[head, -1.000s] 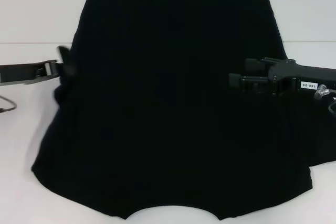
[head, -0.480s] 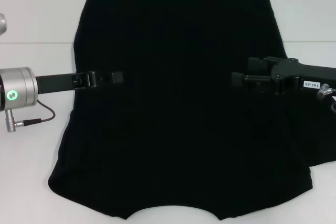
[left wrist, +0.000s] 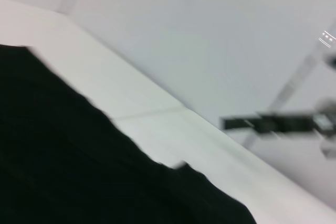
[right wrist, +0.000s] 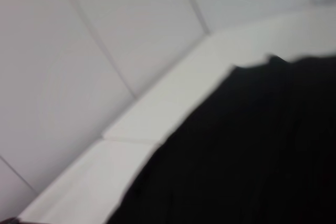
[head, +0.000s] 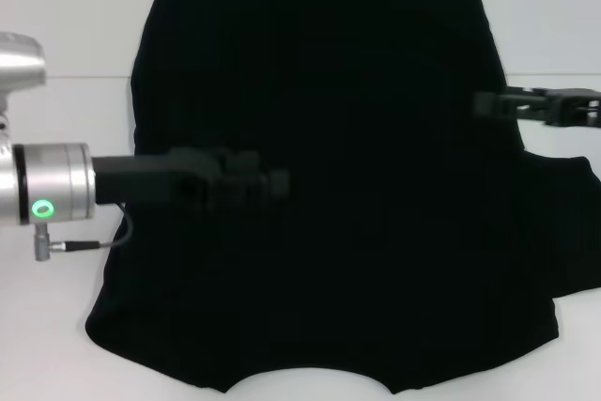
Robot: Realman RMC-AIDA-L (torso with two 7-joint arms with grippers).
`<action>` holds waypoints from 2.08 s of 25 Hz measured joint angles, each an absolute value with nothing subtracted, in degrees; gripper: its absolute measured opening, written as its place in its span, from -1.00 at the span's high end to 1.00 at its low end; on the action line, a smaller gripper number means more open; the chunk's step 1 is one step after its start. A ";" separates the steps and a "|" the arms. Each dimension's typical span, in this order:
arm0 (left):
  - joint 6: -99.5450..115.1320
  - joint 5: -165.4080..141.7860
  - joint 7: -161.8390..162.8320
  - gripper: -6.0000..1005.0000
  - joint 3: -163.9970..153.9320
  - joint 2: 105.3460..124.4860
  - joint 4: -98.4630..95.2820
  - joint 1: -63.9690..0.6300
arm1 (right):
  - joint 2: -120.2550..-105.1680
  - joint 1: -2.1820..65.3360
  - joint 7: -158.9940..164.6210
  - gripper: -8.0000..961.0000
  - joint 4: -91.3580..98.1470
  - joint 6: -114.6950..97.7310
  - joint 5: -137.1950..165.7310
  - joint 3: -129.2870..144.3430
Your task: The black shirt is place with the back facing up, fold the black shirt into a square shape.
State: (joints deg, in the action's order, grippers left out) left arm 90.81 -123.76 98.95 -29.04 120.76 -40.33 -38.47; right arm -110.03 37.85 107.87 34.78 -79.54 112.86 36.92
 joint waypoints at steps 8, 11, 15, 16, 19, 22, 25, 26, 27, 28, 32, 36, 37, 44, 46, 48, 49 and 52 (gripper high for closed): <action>91.27 -124.05 81.02 -0.59 -38.17 123.22 -39.94 -36.77 | -102.73 36.94 133.47 -0.83 34.96 -82.02 126.02 37.01; 91.24 -124.13 78.09 -0.78 -39.95 123.73 -40.52 -36.04 | -101.87 35.60 138.21 -0.82 35.56 -83.62 129.13 35.98; 91.15 -124.23 75.05 -0.77 -40.45 123.81 -40.61 -35.63 | -101.50 33.95 141.84 -0.81 35.63 -85.67 132.96 34.07; 91.06 -124.26 74.50 -0.77 -40.46 123.81 -40.61 -35.61 | -101.50 33.68 142.14 -0.81 35.39 -86.00 133.42 33.85; 90.15 -124.33 73.60 -0.77 -40.48 123.83 -40.59 -35.60 | -101.69 33.15 142.51 -0.80 34.15 -86.22 134.43 33.97; 89.03 -124.44 73.55 -0.77 -40.51 123.84 -40.46 -35.60 | -102.08 33.21 142.49 -0.79 32.48 -84.92 135.83 34.14; 88.53 -124.47 73.61 -0.77 -40.52 123.84 -40.36 -35.60 | -102.31 33.66 142.21 -0.78 30.87 -83.64 136.60 34.26; 88.50 -124.48 73.66 -0.77 -40.52 123.84 -40.35 -35.64 | -102.37 33.82 142.15 -0.77 30.46 -83.33 136.98 34.30; 88.50 -124.48 73.70 -0.77 -40.52 123.84 -40.32 -35.68 | -102.43 33.93 142.11 -0.77 30.11 -83.00 137.46 34.32; 88.48 -124.49 73.71 -0.77 -40.52 123.84 -40.29 -35.72 | -102.53 34.00 142.10 -0.77 29.91 -82.61 137.85 34.33; 88.17 -124.53 73.86 -0.77 -40.52 123.84 -40.18 -35.76 | -102.91 34.05 142.14 -0.75 29.67 -81.40 138.65 34.54; 87.99 -124.54 73.93 -0.77 -40.52 123.84 -40.09 -35.82 | -103.09 34.10 142.07 -0.74 29.64 -81.00 138.98 34.48; 87.97 -124.54 73.95 -0.77 -40.52 123.84 -40.09 -35.84 | -103.11 34.13 142.07 -0.74 29.64 -80.83 138.98 34.48; 87.97 -124.55 73.95 -0.77 -40.19 123.84 -39.99 -35.85 | -103.90 34.69 142.61 -0.71 29.10 -77.65 139.08 34.76; 87.97 -124.54 73.95 -0.77 -40.07 123.84 -39.98 -35.87 | -104.11 34.90 142.64 -0.70 28.83 -76.89 139.11 34.86; 87.97 -124.54 73.95 -0.77 -40.07 123.82 -39.98 -35.89 | -104.31 35.15 142.67 -0.54 28.74 -76.30 139.55 34.98; 87.98 -124.54 73.95 -0.77 -40.07 123.77 -40.01 -35.89 | -104.39 35.30 142.72 -0.45 28.70 -76.14 140.06 35.02; 87.97 -124.47 73.94 -0.77 -40.07 123.75 -40.08 -35.88 | -104.75 35.78 142.81 -0.22 28.64 -75.58 141.54 35.15</action>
State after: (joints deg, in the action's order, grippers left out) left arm 87.97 -124.47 73.94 -40.07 123.75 -40.08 -35.88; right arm -104.75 35.78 142.81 28.64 -75.58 141.54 35.15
